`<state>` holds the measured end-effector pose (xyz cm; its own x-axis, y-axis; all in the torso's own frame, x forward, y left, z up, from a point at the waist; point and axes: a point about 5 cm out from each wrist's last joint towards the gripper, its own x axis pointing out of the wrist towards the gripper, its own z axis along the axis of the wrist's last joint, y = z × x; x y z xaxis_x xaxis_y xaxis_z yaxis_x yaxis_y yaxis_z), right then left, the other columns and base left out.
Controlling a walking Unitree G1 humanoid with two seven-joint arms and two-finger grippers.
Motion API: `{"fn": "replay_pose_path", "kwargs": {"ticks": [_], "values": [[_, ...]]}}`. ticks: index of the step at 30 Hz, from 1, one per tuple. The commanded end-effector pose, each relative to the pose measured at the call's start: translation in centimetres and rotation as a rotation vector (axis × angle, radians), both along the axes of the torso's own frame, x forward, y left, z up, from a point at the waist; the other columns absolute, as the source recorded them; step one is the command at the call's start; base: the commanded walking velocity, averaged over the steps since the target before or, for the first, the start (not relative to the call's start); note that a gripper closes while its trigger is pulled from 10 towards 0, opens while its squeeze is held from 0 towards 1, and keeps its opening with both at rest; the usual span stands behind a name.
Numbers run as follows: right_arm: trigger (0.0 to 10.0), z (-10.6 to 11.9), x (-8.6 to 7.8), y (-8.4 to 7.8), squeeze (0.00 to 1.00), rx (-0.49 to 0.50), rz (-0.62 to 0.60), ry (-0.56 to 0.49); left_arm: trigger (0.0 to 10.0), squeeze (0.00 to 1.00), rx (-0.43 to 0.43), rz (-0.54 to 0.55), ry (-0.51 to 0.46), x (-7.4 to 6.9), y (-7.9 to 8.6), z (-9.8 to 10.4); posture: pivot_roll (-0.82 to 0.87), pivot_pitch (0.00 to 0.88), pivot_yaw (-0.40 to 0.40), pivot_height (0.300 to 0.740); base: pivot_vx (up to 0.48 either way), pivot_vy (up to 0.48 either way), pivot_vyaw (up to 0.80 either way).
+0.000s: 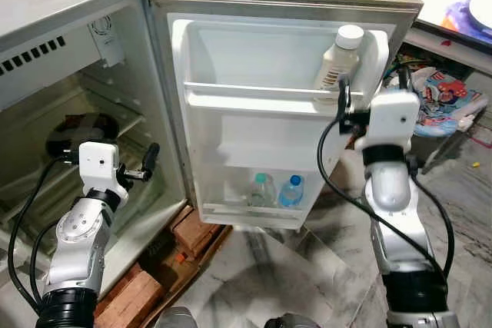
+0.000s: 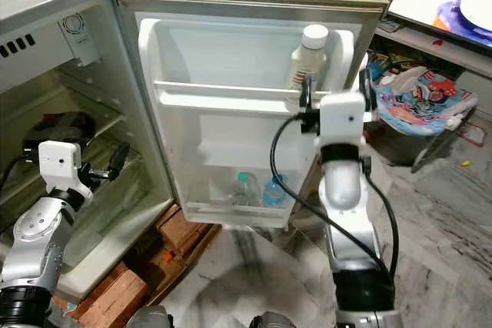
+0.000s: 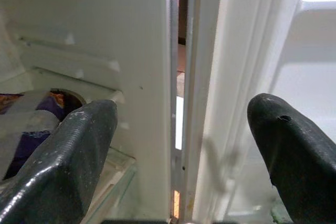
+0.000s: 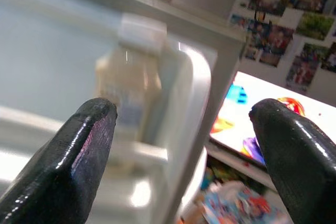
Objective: Restocking fridge
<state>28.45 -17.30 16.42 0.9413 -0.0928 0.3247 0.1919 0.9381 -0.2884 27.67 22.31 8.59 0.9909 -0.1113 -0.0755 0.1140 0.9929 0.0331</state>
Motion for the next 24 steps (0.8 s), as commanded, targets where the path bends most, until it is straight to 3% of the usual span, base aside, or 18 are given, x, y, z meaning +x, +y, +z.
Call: {"fn": "replay_pose_path", "kwargs": {"ticks": [1, 3, 4, 5, 6, 22, 24], "values": [[10.0, 0.1, -0.3, -0.1, 1.00, -0.007, -0.022, 0.001, 10.0, 0.00, 0.017, -0.006, -0.003, -0.1, -0.2, 0.0, 0.13, 0.000, -0.057, 0.740, 0.000, -0.465, 0.00], [10.0, -0.3, -0.5, -0.2, 1.00, -0.009, -0.035, 0.019, 10.0, 0.00, 0.013, 0.000, -0.002, -0.2, -0.1, 0.0, 0.13, 0.000, -0.058, 0.740, 0.000, -0.439, 0.00], [10.0, -0.7, -0.6, -0.4, 0.93, 0.003, -0.042, 0.042, 10.0, 0.00, 0.015, 0.003, 0.000, -0.2, 0.0, -0.1, 0.13, 0.000, -0.060, 0.740, 0.000, -0.416, 0.00], [10.0, -1.1, -0.6, -0.5, 0.19, 0.012, -0.034, 0.069, 10.0, 0.00, 0.018, 0.001, -0.001, -0.3, 0.1, -0.1, 0.13, 0.000, -0.061, 0.740, 0.000, -0.428, 0.00], [10.0, -1.4, -0.5, -0.6, 0.00, 0.017, -0.026, 0.085, 10.0, 0.00, 0.020, -0.001, -0.001, -0.3, 0.0, -0.1, 0.13, 0.000, -0.061, 0.740, 0.000, -0.439, 0.00], [10.0, -2.3, 0.1, 0.0, 0.00, 0.024, 0.033, 0.154, 10.0, 0.00, 0.022, -0.015, 0.012, -0.8, -0.9, -0.7, 0.14, 0.000, -0.061, 0.740, 0.000, -0.477, 0.00], [10.0, -2.6, 0.2, 0.0, 0.00, 0.068, 0.019, 0.188, 10.0, 0.00, 0.017, -0.012, 0.022, -0.8, -0.9, -0.8, 0.14, 0.000, -0.061, 0.740, 0.000, -0.480, 0.00]]}}
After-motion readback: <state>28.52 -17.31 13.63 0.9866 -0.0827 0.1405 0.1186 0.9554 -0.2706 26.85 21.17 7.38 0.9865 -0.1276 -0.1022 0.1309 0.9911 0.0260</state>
